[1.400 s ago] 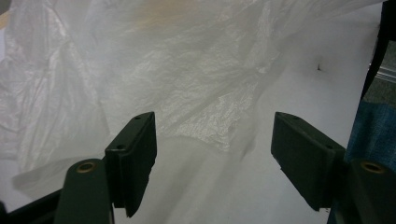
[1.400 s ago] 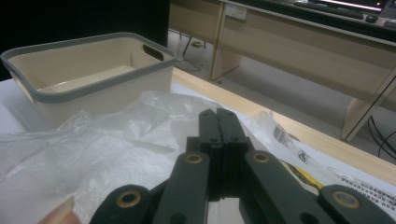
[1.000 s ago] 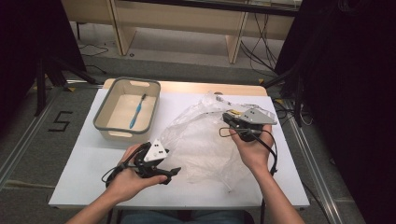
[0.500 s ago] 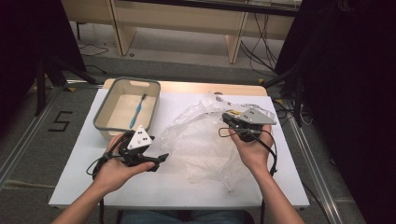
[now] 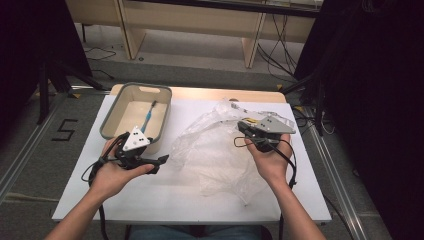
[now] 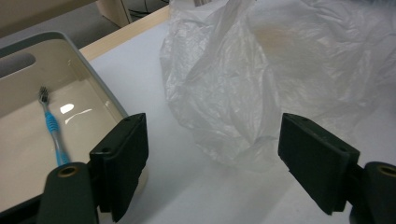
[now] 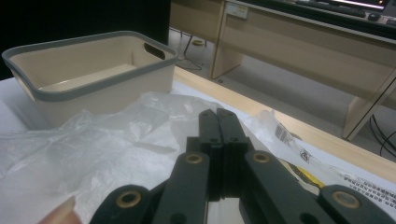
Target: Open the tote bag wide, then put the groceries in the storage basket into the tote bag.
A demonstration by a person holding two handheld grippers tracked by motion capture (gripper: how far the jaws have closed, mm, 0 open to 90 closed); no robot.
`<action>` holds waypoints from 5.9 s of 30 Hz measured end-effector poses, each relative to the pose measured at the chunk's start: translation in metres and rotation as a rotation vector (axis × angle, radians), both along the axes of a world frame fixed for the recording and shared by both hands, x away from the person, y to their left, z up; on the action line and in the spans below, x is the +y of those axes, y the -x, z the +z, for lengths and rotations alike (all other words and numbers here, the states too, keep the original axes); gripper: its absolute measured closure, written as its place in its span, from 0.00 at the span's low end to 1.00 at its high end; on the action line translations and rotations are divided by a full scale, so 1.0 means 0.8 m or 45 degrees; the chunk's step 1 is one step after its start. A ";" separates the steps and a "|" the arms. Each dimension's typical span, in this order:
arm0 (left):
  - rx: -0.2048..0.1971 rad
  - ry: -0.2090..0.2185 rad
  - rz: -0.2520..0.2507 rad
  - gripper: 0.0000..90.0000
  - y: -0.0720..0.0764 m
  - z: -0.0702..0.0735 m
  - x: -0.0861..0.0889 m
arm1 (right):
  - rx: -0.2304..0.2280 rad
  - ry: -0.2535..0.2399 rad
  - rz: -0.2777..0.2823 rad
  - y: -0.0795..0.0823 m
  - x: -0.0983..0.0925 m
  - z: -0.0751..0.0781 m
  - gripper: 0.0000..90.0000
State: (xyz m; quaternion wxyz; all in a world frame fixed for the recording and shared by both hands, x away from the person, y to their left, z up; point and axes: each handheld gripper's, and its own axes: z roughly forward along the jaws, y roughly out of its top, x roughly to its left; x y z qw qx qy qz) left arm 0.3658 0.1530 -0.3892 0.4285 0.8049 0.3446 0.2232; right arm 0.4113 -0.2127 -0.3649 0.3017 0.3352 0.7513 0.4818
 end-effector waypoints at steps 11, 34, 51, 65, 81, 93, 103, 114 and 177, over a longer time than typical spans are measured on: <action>-0.013 0.006 0.055 0.26 -0.011 -0.001 0.013 | 0.006 0.000 -0.001 0.000 0.002 -0.001 1.00; 0.027 -0.010 0.225 0.26 -0.059 0.001 0.048 | 0.012 -0.005 0.005 0.001 0.002 -0.003 1.00; 0.083 -0.040 0.278 0.26 -0.089 -0.011 0.048 | 0.020 0.000 0.008 0.000 0.002 -0.004 1.00; 0.064 -0.028 0.302 0.26 -0.102 -0.004 0.048 | 0.022 -0.007 0.010 0.000 0.003 -0.004 1.00; 0.066 -0.031 0.305 0.26 -0.105 -0.005 0.049 | 0.025 -0.011 0.003 0.000 0.001 -0.003 1.00; 0.112 -0.033 0.342 0.29 -0.120 -0.013 0.045 | 0.043 -0.033 0.020 -0.002 0.002 -0.004 1.00; 0.187 -0.073 0.397 0.32 -0.155 -0.016 0.039 | 0.046 -0.034 0.017 0.002 -0.002 -0.005 1.00; 0.251 -0.103 0.472 0.35 -0.207 -0.019 0.040 | 0.053 -0.030 0.017 -0.001 -0.001 -0.007 1.00; 0.426 -0.182 0.601 0.40 -0.282 -0.081 0.040 | 0.063 -0.021 0.020 0.000 -0.001 -0.010 1.00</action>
